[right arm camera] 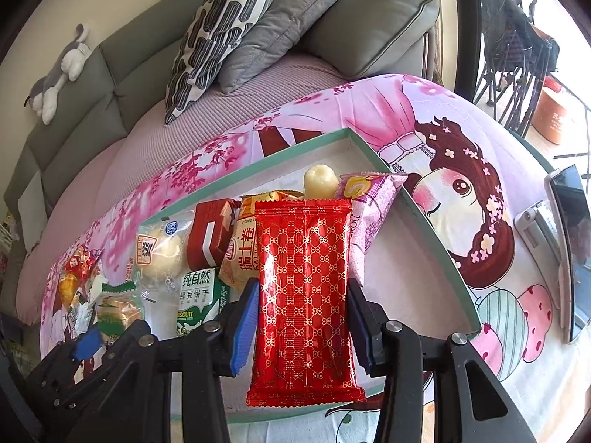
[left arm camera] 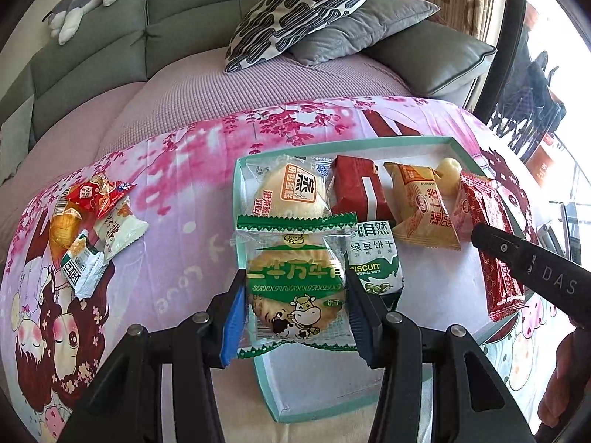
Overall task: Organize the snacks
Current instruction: 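Lift and carry the cow-print pack and red pack into the tray with both grippers, then open both grippers to release the cow-print pack and red pack in the tray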
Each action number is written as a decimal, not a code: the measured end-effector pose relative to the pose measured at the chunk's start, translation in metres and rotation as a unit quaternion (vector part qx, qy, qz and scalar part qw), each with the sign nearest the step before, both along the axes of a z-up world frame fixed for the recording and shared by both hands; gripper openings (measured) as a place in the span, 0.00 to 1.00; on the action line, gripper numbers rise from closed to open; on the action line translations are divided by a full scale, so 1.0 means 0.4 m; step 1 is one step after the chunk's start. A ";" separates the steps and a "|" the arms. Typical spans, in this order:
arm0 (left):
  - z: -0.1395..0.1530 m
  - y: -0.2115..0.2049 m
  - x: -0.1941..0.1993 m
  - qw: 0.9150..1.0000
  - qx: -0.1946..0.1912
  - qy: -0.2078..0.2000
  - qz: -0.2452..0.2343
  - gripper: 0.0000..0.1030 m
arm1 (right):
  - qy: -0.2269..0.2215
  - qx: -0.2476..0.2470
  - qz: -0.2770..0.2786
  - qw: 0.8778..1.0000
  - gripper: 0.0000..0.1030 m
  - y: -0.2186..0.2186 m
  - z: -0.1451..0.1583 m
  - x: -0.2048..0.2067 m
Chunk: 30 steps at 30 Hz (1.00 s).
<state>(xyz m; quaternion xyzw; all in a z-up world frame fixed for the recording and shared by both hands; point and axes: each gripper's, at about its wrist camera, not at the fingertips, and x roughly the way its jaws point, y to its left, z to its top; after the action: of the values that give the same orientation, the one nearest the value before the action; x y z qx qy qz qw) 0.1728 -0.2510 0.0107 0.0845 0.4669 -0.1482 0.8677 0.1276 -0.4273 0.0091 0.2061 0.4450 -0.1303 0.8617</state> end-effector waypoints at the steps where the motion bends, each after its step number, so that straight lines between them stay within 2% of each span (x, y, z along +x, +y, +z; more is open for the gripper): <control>1: -0.006 -0.003 0.001 1.000 0.002 0.003 -0.001 0.50 | 0.005 0.000 0.002 1.000 0.46 0.001 -0.008 0.004; 8: -0.041 -0.016 0.006 1.000 0.021 0.017 -0.002 0.50 | 0.030 0.003 0.005 1.000 0.46 -0.002 -0.049 0.019; 18: -0.083 -0.040 0.007 0.998 0.043 0.035 -0.009 0.50 | 0.044 0.003 0.010 0.999 0.50 0.002 -0.063 0.027; 22: -0.091 -0.036 0.011 0.998 0.041 0.041 -0.008 0.50 | 0.060 -0.008 0.011 0.998 0.57 0.005 -0.072 0.034; 24: -0.090 -0.037 0.010 0.998 0.041 0.040 -0.008 0.51 | 0.069 -0.018 0.014 0.997 0.57 0.009 -0.076 0.037; 28: -0.088 -0.039 0.009 0.998 0.049 0.033 -0.011 0.60 | 0.083 -0.040 0.019 0.996 0.64 0.021 -0.080 0.044; 30: -0.084 -0.037 0.010 0.998 0.047 0.031 -0.010 0.61 | 0.089 -0.053 0.017 0.995 0.67 0.023 -0.082 0.046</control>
<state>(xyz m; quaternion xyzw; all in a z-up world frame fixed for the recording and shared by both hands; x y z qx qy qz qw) 0.1769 -0.2659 -0.0230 0.1253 0.4988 -0.1376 0.8465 0.1458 -0.4180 -0.0238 0.1404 0.5155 -0.1564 0.8307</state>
